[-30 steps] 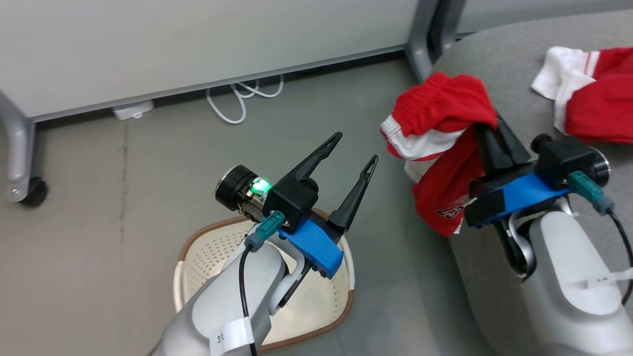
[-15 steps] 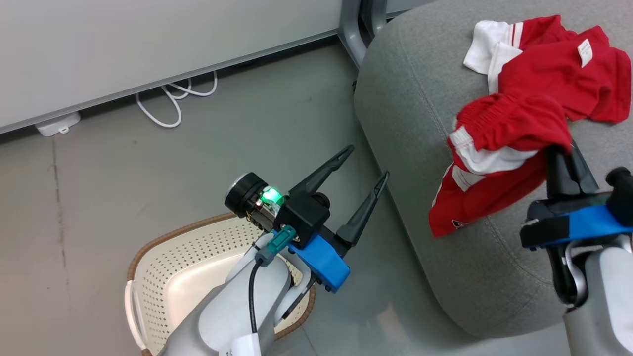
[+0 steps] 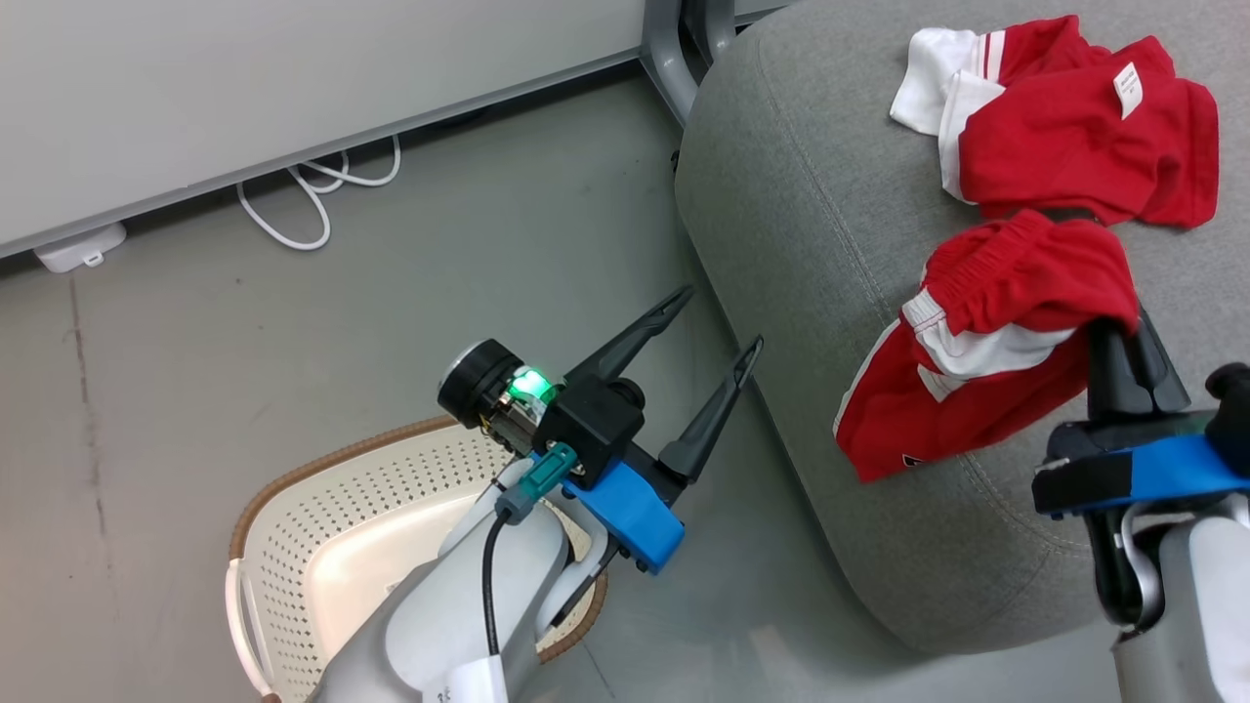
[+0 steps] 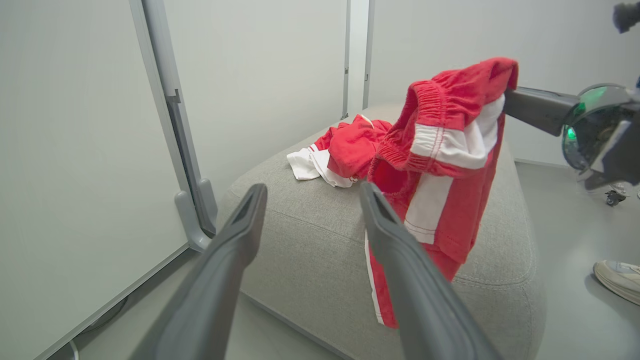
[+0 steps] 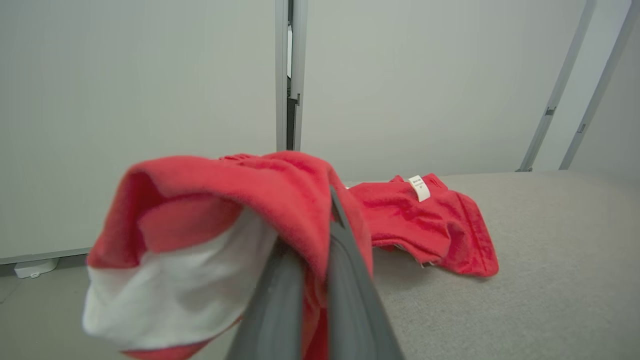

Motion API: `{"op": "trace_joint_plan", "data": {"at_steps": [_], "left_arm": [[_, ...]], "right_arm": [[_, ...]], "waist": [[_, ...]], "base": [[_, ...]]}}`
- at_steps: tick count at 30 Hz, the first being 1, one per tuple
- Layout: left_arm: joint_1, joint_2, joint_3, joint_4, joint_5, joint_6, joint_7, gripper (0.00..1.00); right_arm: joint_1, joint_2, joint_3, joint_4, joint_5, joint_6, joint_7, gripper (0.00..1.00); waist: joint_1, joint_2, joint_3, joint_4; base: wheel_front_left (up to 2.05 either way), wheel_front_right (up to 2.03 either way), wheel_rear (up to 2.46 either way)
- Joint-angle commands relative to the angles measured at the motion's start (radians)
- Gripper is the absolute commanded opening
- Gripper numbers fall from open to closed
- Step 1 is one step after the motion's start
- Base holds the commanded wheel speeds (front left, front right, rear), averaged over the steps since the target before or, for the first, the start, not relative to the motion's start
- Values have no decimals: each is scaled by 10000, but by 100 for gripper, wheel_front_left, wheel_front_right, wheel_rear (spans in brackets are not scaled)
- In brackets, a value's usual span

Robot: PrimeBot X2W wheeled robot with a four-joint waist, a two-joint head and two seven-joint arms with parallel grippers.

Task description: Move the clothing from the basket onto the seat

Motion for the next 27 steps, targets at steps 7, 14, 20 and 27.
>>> {"op": "trace_joint_plan", "data": {"at_steps": [7, 14, 20, 27], "left_arm": [[-546, 299, 327, -231, 311, 21, -26, 100], [-1463, 552, 347, -452, 642, 27, 46, 100], [-2136, 834, 320, -740, 905, 4, 188, 100], [-2715, 1043, 230, -1129, 1092, -15, 370, 100]], "right_arm": [[-1844, -366, 227, -494, 239, 1, -38, 0], [-4603, -1211, -625, -824, 224, 1, -38, 0], [-6570, -2044, -1965, -820, 213, -1, -36, 0], [-7917, -3749, -3270, 298, -50, 1, -36, 0]], "waist": [[0, 0, 946, 79], [0, 0, 2731, 303], [0, 0, 3970, 404], [0, 0, 5070, 467]], "base": [[0, 0, 0], [0, 0, 0], [0, 0, 0], [0, 0, 0]]}}
